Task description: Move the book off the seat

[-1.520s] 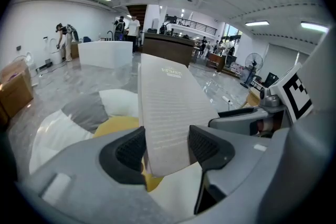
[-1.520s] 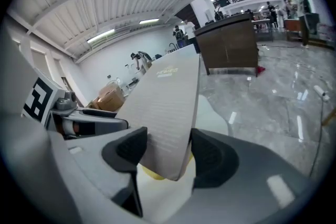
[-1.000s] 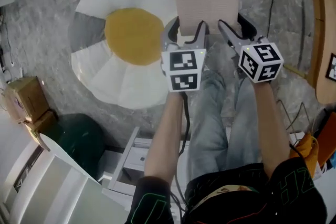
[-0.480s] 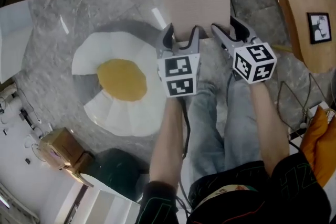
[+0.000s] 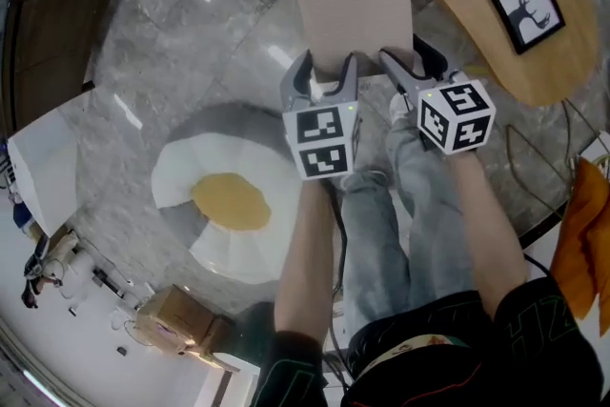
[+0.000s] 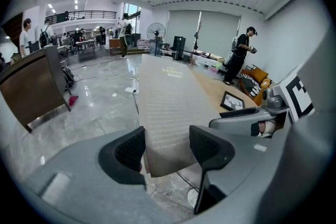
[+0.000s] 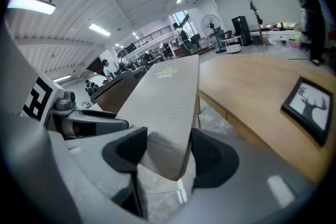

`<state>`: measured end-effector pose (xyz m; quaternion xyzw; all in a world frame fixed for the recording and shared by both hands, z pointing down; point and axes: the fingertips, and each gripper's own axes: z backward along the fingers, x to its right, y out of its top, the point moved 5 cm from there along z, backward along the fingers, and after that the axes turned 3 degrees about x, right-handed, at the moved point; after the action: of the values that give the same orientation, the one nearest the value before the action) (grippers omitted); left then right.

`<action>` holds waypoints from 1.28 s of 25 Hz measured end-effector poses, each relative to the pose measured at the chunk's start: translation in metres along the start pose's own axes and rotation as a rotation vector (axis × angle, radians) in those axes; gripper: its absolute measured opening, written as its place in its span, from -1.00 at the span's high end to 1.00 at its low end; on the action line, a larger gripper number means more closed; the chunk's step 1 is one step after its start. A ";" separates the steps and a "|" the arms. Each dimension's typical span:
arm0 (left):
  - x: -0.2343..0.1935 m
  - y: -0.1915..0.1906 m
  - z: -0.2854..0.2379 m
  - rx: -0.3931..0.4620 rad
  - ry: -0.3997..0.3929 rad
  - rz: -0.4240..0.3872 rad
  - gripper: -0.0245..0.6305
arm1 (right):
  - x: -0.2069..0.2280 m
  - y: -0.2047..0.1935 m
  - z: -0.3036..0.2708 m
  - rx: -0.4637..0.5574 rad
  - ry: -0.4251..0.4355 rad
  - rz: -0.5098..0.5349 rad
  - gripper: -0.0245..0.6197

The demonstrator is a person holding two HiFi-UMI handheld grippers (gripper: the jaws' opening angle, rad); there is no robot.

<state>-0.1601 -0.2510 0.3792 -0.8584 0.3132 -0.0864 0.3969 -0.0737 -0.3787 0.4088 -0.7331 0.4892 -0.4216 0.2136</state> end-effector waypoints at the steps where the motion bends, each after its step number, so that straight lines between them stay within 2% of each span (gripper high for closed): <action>1: 0.011 0.009 -0.012 -0.005 -0.016 -0.018 0.09 | 0.015 0.005 0.004 0.010 -0.018 -0.015 0.11; 6: 0.063 0.048 -0.063 -0.028 -0.110 -0.118 0.09 | 0.080 0.023 0.025 0.070 -0.114 -0.104 0.11; 14: 0.114 0.085 -0.126 -0.079 -0.215 -0.223 0.09 | 0.149 0.036 0.037 0.122 -0.227 -0.218 0.11; 20: 0.122 0.110 -0.175 -0.140 -0.321 -0.262 0.09 | 0.178 0.050 0.023 0.147 -0.335 -0.300 0.11; 24: 0.127 0.121 -0.219 -0.200 -0.403 -0.283 0.09 | 0.204 0.053 0.007 0.149 -0.397 -0.396 0.11; 28: 0.129 0.144 -0.261 -0.239 -0.504 -0.348 0.09 | 0.223 0.067 -0.009 0.180 -0.493 -0.476 0.11; 32: 0.128 0.155 -0.291 -0.284 -0.565 -0.446 0.09 | 0.230 0.071 -0.028 0.168 -0.575 -0.547 0.11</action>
<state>-0.2471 -0.5865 0.4471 -0.9417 0.0061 0.1138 0.3165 -0.0964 -0.6129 0.4667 -0.9042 0.1605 -0.2789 0.2809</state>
